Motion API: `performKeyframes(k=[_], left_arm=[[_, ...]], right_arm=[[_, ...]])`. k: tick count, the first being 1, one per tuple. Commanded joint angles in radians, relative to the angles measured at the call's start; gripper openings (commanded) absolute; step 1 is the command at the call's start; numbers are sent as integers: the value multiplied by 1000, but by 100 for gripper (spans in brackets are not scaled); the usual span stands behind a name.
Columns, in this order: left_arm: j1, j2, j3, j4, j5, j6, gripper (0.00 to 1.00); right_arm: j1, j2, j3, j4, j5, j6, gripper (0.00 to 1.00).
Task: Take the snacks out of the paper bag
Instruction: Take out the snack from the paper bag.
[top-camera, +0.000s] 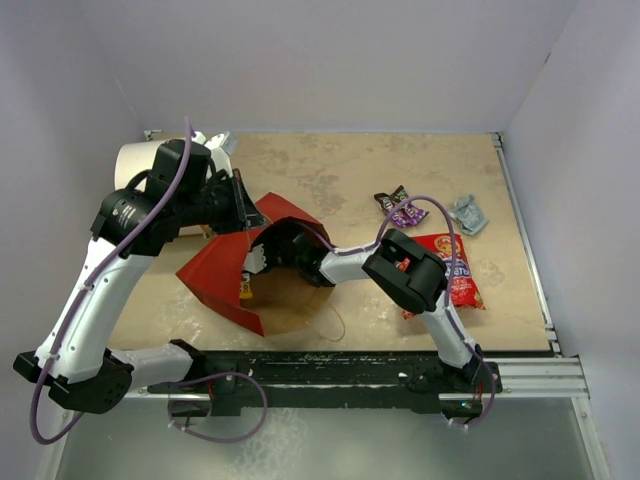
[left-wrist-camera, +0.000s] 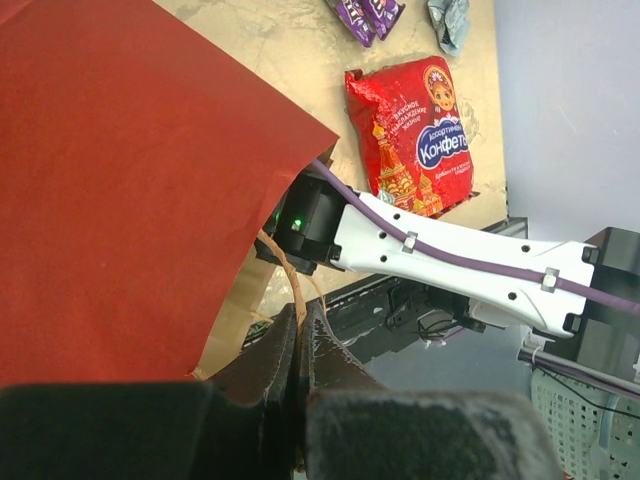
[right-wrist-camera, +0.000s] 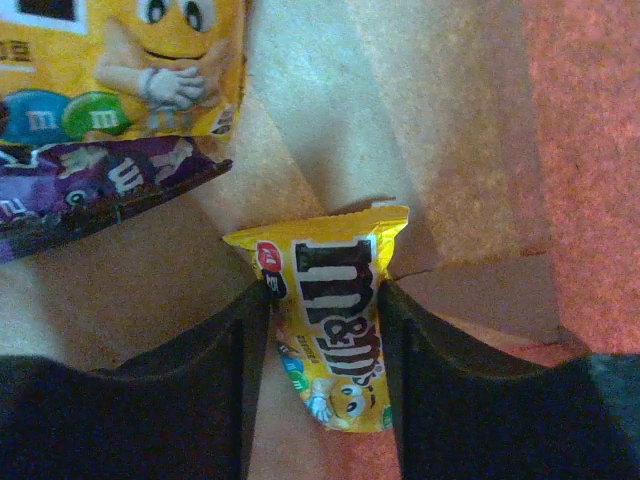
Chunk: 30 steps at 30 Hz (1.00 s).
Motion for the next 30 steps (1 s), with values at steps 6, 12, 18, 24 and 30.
performKeyframes(k=[6,12,18,24,30], left_arm=[[7,-33,35,-6,-3,-12,0],[7,-48,19,5,-36,-25,0],[6,-51,21,38,-51,-21,0],[8,-60,-11,93,-45,-20,0],[10,-59,-27,126,-47,5,0]], right_arm=[[-9,-9,50,88,5,25,31],[15,-93,7,78,-11,67,21],[74,-263,-138,48,-80,220,17],[133,-519,-329,-47,-212,411,18],[163,-853,-480,-207,-255,636,17]])
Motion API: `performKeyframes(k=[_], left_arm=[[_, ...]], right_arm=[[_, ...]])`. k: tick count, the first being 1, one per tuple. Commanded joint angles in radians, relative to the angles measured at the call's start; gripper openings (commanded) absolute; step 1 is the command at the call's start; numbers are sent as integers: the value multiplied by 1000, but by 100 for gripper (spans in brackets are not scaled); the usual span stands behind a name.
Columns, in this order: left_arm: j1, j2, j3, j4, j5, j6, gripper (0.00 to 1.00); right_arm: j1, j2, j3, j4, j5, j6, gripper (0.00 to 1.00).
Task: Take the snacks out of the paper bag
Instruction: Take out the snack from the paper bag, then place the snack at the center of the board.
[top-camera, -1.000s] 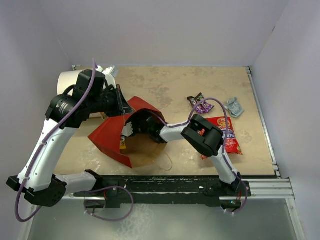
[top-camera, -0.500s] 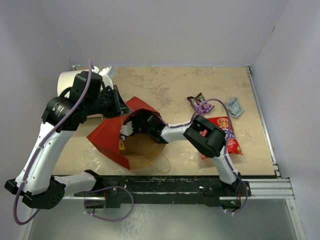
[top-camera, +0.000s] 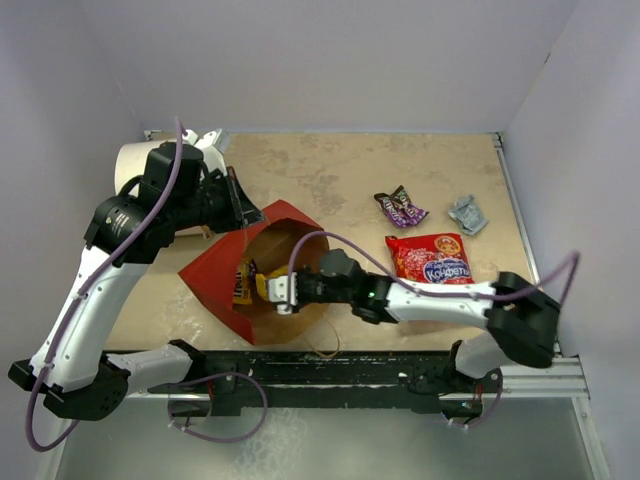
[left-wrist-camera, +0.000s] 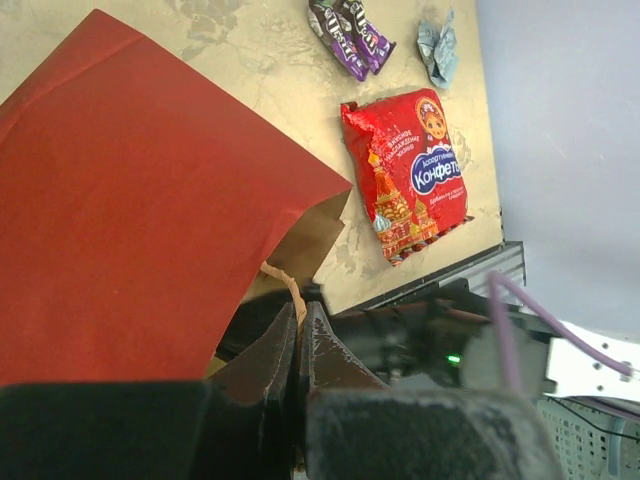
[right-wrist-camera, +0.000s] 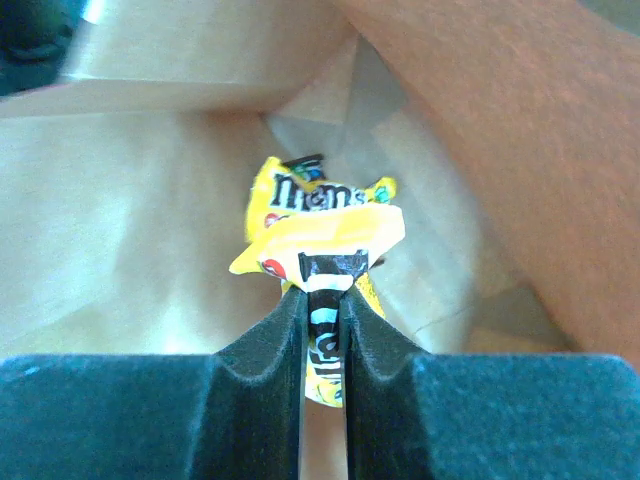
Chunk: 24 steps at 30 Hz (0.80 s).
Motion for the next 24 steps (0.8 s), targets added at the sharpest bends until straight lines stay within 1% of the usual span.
performKeyframes(k=[1,3,6,8,9,11,12,14,16,17,18,20,21,24], left_arm=[[9,-21,-10,81,-10,17,0],[10,-28,-21,91,-14,28,0],[12,-33,-38,100,-24,43,0],[13,-34,-48,106,-33,54,0],[13,-36,-51,108,-37,60,0],[14,-33,-54,111,-44,71,0],[15,-33,-54,113,-45,75,0],[15,-32,-54,116,-42,74,0],[15,-36,-60,116,-36,71,0],[15,-41,-64,116,-35,68,0],[15,-46,-70,116,-34,64,0],[15,-58,-75,112,-35,55,0],[15,-63,-75,107,-36,51,0],[15,-78,-72,89,-35,40,1]], right_arm=[[2,-263,-71,-151,-28,236,17],[2,-415,-62,-282,51,303,18],[2,-571,2,-468,216,336,19],[2,-644,57,-560,337,345,17],[3,-666,88,-597,410,353,14],[3,-683,145,-631,540,368,10],[2,-681,189,-628,644,363,10],[1,-657,223,-577,830,319,10],[-18,-612,212,-450,981,235,10],[-47,-583,203,-383,1021,198,8],[-86,-546,208,-348,1040,190,4],[-210,-459,255,-360,1051,290,1],[-275,-409,290,-405,1037,367,1],[-450,-220,437,-590,889,544,1]])
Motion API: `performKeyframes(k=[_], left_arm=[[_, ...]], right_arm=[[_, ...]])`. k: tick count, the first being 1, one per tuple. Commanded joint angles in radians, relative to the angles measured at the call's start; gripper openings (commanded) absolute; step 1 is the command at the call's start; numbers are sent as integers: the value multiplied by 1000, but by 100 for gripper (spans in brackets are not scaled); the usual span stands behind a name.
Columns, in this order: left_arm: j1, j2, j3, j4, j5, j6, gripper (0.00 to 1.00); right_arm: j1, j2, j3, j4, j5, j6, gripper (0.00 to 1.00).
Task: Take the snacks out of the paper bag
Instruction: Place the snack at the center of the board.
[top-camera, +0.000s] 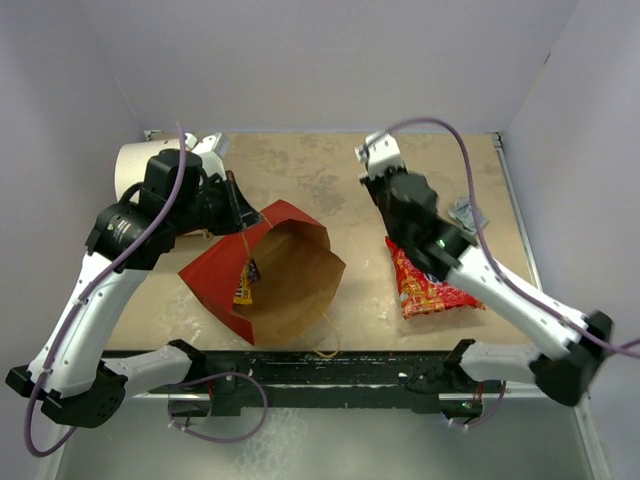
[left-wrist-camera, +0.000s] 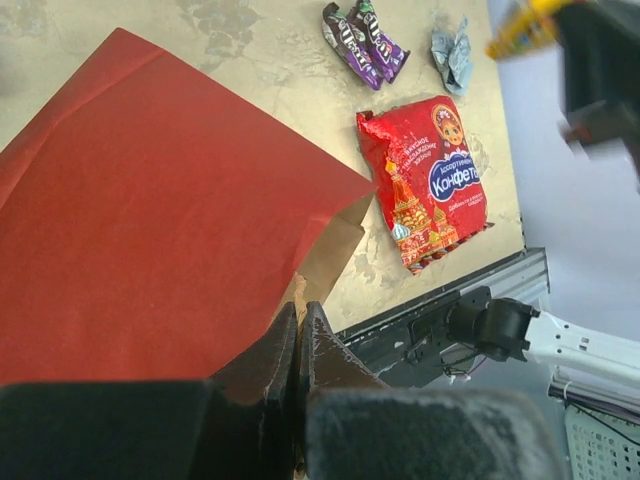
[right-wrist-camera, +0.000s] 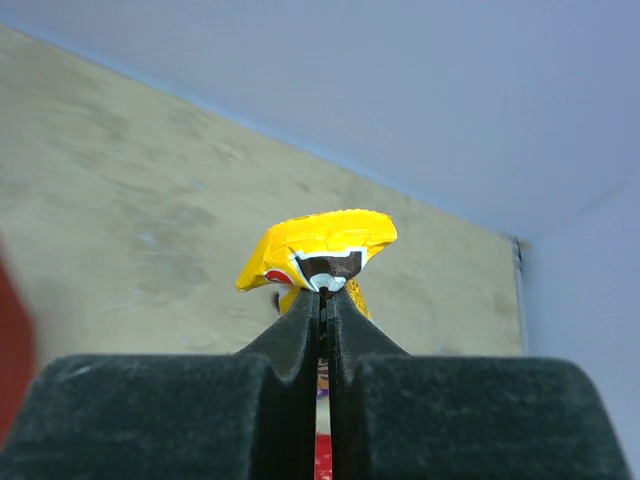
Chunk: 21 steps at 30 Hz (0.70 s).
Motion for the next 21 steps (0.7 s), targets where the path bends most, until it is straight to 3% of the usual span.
performKeyframes(k=[1,8,16,21], left_arm=[[9,-44,9,23,-11,-11,1],[10,-44,42,-21,-41,3,1],[11,-11,52,-21,-34,12,1],[11,13,58,-16,-23,25,1]], right_arm=[[-213,250,188,-185,-73,219,3],[-400,750,602,-687,-130,257,7],[-505,835,613,-675,-322,264,8],[-506,916,702,-711,-334,267,9]])
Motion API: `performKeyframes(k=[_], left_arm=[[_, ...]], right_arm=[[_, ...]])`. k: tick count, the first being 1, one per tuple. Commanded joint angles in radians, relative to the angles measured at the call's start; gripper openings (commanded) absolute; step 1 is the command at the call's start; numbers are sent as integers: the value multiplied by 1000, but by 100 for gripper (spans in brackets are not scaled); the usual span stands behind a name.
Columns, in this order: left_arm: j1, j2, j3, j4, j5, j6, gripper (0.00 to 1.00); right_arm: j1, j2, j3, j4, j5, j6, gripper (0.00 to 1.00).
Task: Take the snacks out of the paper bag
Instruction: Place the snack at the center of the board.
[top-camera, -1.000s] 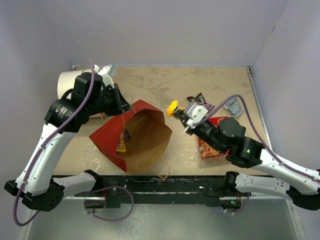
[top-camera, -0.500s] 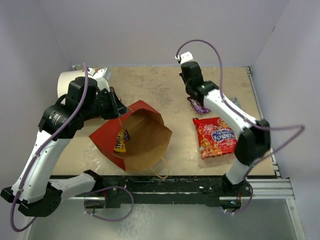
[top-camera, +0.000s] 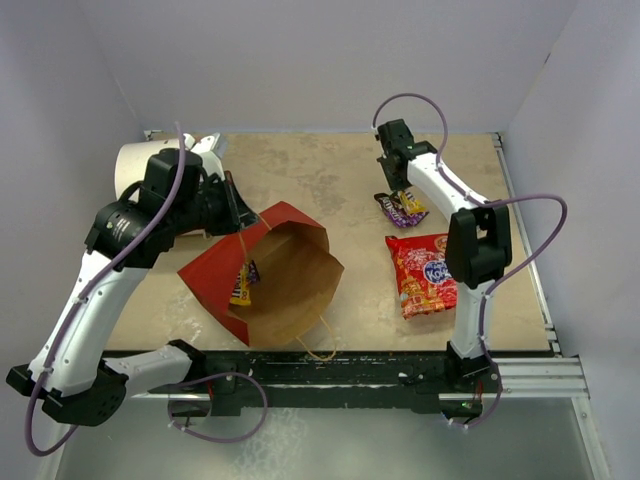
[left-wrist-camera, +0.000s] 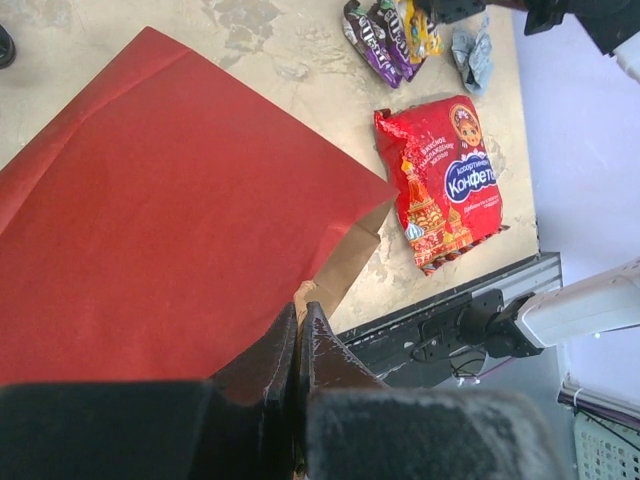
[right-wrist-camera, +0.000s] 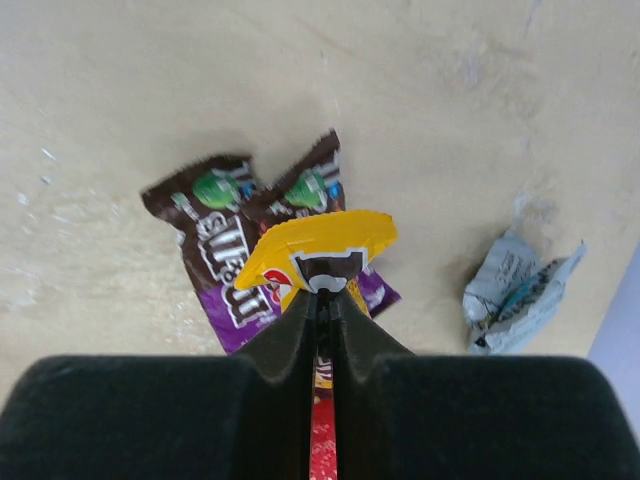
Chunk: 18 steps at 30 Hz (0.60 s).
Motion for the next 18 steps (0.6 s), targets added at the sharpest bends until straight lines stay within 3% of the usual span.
performKeyframes(k=[1,12,18], left_arm=[[7,19,44,22,7,27,1],[8,58,71,29,19,55,1],[10,64,71,31,28,64,1]], right_arm=[[18,30,96,-25,-40,21,10],[18,49,45,-28,-13,36,16],[18,90,111,-50,-6,44,21]])
